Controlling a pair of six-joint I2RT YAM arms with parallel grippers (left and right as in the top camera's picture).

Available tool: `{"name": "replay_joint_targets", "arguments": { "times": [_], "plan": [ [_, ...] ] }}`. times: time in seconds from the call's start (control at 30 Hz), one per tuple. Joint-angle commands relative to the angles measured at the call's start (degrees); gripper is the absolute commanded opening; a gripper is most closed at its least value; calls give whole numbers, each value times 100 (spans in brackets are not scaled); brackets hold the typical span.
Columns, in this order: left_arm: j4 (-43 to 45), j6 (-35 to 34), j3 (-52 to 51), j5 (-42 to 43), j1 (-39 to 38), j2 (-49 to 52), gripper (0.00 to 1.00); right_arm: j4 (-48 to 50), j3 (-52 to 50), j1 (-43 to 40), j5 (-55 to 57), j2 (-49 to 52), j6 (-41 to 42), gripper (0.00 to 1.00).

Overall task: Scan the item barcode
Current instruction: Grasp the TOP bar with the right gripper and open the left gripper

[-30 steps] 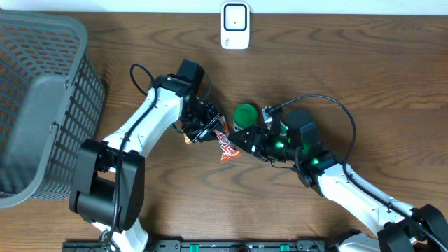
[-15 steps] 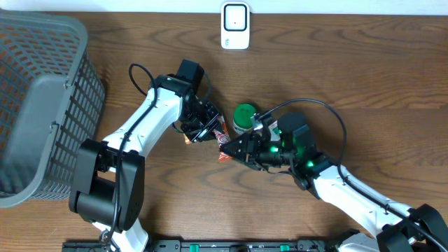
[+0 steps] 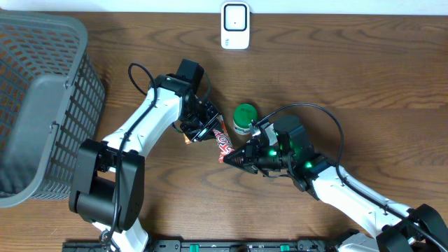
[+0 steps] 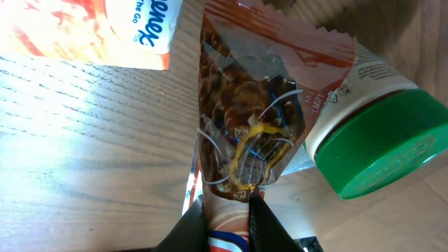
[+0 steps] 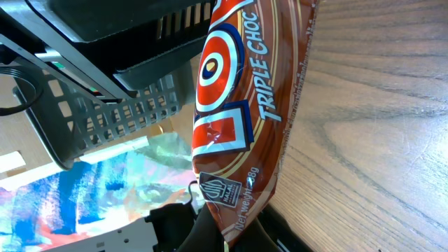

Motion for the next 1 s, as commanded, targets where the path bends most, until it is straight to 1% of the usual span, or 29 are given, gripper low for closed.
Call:
{"name": "replay_joint_targets", "arguments": {
  "times": [0.0, 0.17, 0.3, 0.33, 0.37, 0.47, 0.5, 0.53, 0.57, 0.6, 0.63, 0.67, 0.7, 0.73, 0.77, 0.83, 0.87, 0.9, 0.93, 0.97],
  "plan": [
    [-61, -74, -7, 37, -2, -57, 25, 4, 105, 15, 122, 4, -92, 1],
    [-61, -72, -7, 37, -2, -57, 26, 0, 105, 13, 90, 4, -74, 1],
    [-61, -72, -7, 35, -2, -57, 27, 0, 105, -13, -61, 4, 170, 1],
    [-61, -72, -7, 35, -2, -57, 30, 0, 105, -28, -83, 4, 201, 1],
    [-61, -72, -7, 35, -2, -57, 30, 2, 105, -50, -87, 4, 199, 1],
    [-61, -70, -7, -13, -2, -57, 30, 0, 105, -101, -76, 4, 72, 1],
    [-66, -70, -7, -90, -2, -57, 30, -2, 105, -116, -70, 4, -155, 2],
    [-79, -68, -7, -146, -2, -57, 30, -2, 105, -116, -61, 4, -378, 10],
    [-98, -68, -7, -216, -2, -57, 30, -35, 105, -114, 7, 4, -697, 33],
    [-109, -61, -7, -293, -2, -57, 30, -138, 105, -98, 131, 4, -990, 47],
    [-111, 22, -7, -378, -2, -57, 30, -363, 105, -79, 367, 4, -1274, 65],
    [-105, 144, -7, -455, -2, -57, 30, -684, 105, -44, 723, 4, -1554, 75],
    [-101, 264, -7, -546, -2, -57, 30, -872, 105, -15, 940, 7, -1700, 80],
    [-101, 433, -7, -717, 0, -57, 33, -1215, 105, 42, 1331, 7, -1906, 85],
    [-98, 579, -4, -874, 0, -57, 36, -1392, 105, 85, 1539, 7, -1980, 87],
    [-74, 933, -4, -1244, 0, -59, 43, -1561, 105, 177, 1746, 7, -2094, 89],
    [-61, 1102, -4, -1419, 0, -63, 49, -1565, 107, 232, 1810, 7, -2144, 90],
    [-44, 1248, -2, -1534, 9, -76, 52, -1561, 109, 260, 1875, 7, -2151, 90],
    [-7, 1515, 9, -1751, 55, -127, 60, -1565, 131, 337, 2197, 7, -2151, 90],
    [11, 1635, 24, -1829, 76, -166, 63, -1565, 149, 374, 2361, 7, -2151, 91]
  ]
}}
